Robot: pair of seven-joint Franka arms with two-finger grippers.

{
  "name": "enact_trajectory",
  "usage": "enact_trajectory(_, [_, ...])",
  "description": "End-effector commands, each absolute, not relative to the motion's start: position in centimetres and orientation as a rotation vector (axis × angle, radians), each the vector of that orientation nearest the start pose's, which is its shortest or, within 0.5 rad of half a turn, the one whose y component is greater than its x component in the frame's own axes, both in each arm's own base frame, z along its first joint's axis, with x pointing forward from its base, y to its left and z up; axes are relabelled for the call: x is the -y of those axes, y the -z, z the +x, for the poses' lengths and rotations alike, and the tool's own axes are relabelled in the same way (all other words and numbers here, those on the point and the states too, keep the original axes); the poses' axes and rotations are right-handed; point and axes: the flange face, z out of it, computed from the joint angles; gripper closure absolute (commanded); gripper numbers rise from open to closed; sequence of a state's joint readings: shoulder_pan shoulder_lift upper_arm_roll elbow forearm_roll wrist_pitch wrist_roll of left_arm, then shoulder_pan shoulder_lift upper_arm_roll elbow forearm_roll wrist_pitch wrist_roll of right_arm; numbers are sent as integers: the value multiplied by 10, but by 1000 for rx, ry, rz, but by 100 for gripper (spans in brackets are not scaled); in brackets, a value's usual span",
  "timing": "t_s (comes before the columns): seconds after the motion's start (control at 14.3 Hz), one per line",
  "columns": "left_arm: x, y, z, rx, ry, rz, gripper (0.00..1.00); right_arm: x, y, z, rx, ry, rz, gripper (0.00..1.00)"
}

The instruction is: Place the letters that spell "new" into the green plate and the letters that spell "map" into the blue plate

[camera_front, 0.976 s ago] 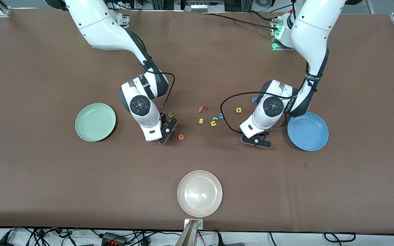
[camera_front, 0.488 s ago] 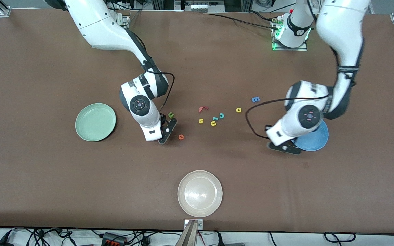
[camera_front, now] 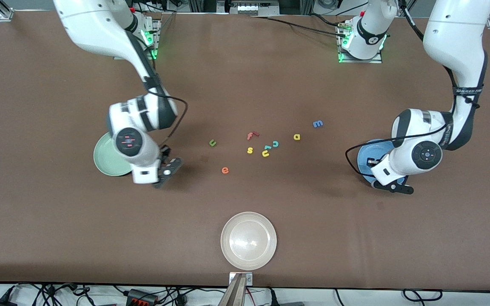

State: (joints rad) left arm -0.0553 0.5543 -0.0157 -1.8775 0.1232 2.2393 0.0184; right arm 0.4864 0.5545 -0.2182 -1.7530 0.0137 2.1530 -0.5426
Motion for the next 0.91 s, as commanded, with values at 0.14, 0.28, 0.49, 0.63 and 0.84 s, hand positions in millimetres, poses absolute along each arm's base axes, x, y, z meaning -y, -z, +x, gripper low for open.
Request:
enact_trajectory(0.14, [55,-226,614,-333,-210,-3024,0,-91,-244,578,1080,-387,-3019,88])
enact_trajectory(0.28, [81,-249,610,-377,-217,-3028,0,-83,-227,562,1065,-431,-3011,87])
enact_trajectory(0.49, [162,-267,582,-360,-300,-3053,0,-66,-202,556,1038,-396,-3036,76])
enact_trajectory(0.63, [215,-260,561,-314,-307,-3066,0,-69,-211,559,994,-373,-3045,0])
enact_trajectory(0.84, [259,-225,526,-262,-244,-3096,0,-105,-269,566,825,-335,-3088,0])
